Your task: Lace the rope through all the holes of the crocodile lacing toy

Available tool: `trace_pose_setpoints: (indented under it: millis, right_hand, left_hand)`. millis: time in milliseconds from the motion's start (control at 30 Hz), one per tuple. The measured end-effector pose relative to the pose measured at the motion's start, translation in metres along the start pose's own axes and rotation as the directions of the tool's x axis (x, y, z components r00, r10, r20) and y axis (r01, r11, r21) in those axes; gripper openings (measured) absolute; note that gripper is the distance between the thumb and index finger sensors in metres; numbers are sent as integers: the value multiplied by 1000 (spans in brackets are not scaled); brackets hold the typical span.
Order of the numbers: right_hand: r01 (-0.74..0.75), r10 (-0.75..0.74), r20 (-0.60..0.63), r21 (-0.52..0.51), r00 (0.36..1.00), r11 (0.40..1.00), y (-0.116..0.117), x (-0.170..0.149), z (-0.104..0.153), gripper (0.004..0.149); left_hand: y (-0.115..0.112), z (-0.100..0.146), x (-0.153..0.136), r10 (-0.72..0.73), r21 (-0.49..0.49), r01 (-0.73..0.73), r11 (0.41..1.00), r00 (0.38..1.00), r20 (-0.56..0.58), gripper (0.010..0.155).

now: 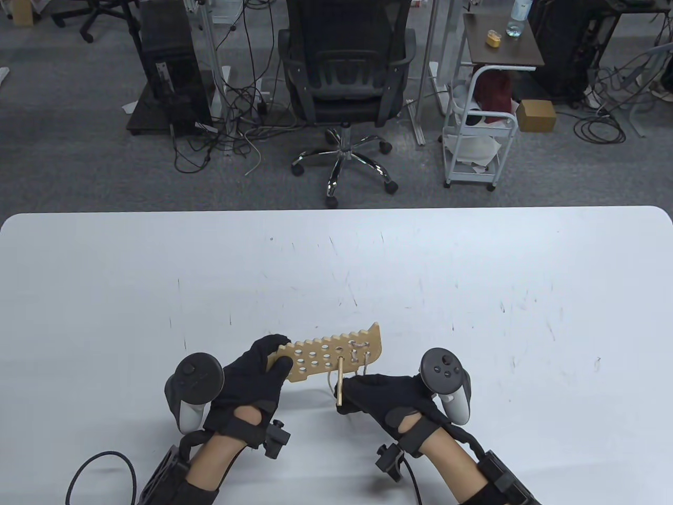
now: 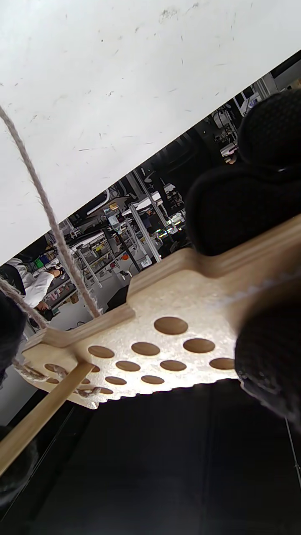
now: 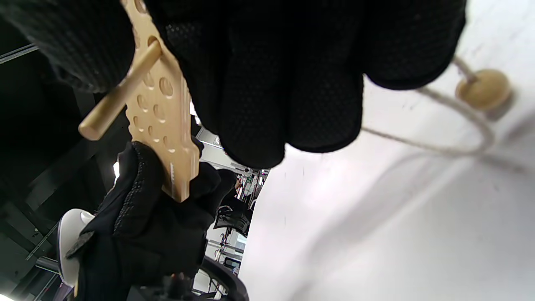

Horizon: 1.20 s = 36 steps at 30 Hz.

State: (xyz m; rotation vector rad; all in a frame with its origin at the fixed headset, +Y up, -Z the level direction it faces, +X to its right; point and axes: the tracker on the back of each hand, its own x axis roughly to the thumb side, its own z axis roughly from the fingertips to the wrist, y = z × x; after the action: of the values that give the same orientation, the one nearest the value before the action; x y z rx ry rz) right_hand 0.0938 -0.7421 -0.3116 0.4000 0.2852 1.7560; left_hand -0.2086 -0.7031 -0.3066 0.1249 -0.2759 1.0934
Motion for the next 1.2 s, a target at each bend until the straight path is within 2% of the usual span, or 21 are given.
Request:
trace_pose_setpoints:
  millis: [200, 533, 600, 800, 1200]
  right_hand:
    - [141, -138, -60, 54, 989, 989, 9, -6, -1, 56]
    - [281, -270, -129, 79, 954, 956, 14, -13, -1, 56]
    - [308, -295, -141, 85, 945, 947, 15, -14, -1, 53]
    - [256, -246, -130, 60, 960, 965, 13, -14, -1, 45]
    - [236, -232, -88, 35, 969, 971, 5, -10, -1, 44]
  left_hand:
    - [-5, 2, 6, -45, -8, 45, 999, 999, 31, 53]
    - [-7, 4, 11, -98, 2, 98, 995, 993, 61, 54]
    - [-7, 4, 12, -112, 6, 112, 994, 991, 68, 54]
    - [-5, 4, 11, -115, 18, 114, 993, 992, 59, 53]
    - [1, 1, 3, -97, 41, 96, 995, 995, 19, 53]
